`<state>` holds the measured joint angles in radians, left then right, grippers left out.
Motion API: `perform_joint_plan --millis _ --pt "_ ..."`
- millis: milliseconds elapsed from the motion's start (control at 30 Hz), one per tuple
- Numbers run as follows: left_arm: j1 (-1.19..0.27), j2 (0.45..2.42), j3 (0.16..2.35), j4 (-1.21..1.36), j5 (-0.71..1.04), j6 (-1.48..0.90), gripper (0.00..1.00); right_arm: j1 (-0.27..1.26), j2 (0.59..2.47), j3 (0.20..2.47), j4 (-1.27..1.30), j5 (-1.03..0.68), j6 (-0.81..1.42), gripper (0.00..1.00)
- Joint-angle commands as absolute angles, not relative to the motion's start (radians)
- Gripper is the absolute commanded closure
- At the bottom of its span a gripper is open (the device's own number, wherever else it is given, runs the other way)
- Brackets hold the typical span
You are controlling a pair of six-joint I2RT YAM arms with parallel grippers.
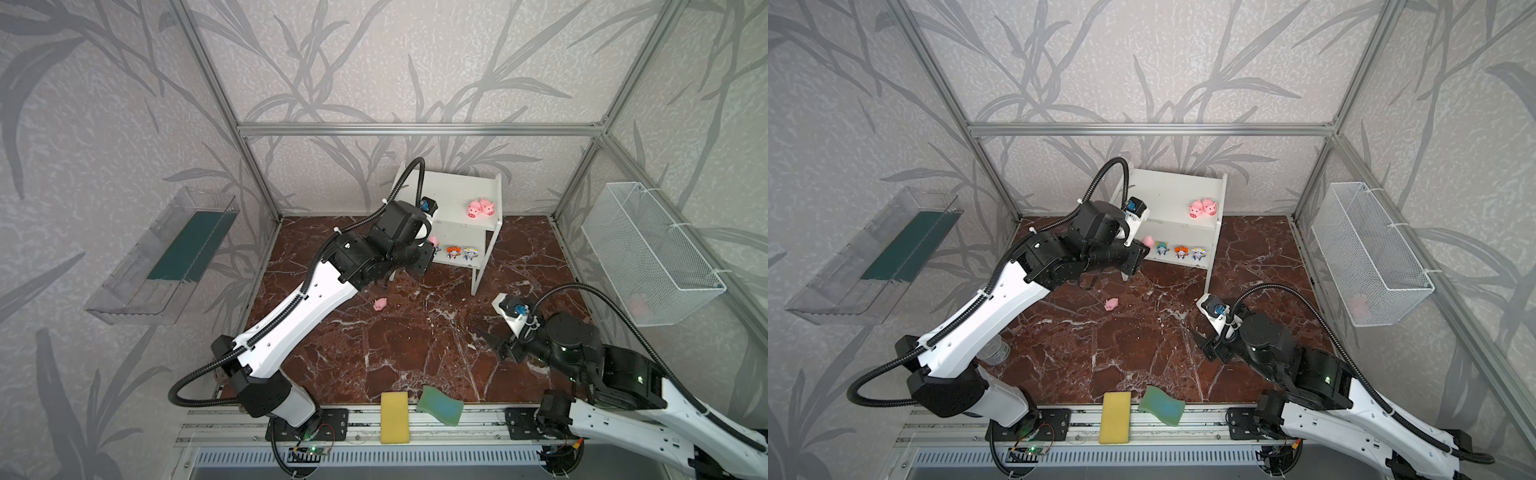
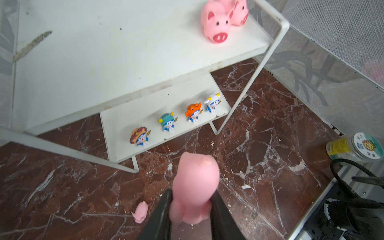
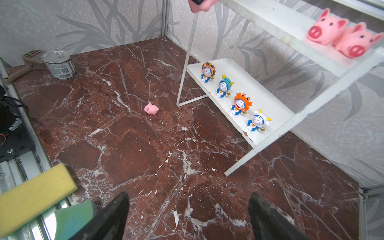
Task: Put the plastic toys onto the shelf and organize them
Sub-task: 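Lift the pig and carry it to the shelf top while the right gripper withdraws, then lower the pig onto the shelf top and open the left gripper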
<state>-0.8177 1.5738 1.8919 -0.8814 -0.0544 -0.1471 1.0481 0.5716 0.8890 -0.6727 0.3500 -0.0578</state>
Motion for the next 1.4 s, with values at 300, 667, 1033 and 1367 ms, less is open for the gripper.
perform_joint_plan --millis 300,667,1033,1367 --pt "-0.815 1.799 2.206 -0.81 -0.085 -0.071 0.69 1.052 0.456 0.904 -0.746 0.426 -0.065 0.1" --pt "-0.815 2.005 2.478 -0.873 -0.131 -0.06 0.69 1.054 0.419 0.898 -0.701 0.436 -0.118 0.1" --pt "-0.809 2.075 2.551 -0.888 -0.196 -0.07 0.69 1.054 0.384 0.874 -0.672 0.43 -0.127 0.1" --pt "-0.793 2.081 2.552 -0.904 -0.237 -0.117 0.67 1.054 0.387 0.867 -0.665 0.426 -0.125 0.1"
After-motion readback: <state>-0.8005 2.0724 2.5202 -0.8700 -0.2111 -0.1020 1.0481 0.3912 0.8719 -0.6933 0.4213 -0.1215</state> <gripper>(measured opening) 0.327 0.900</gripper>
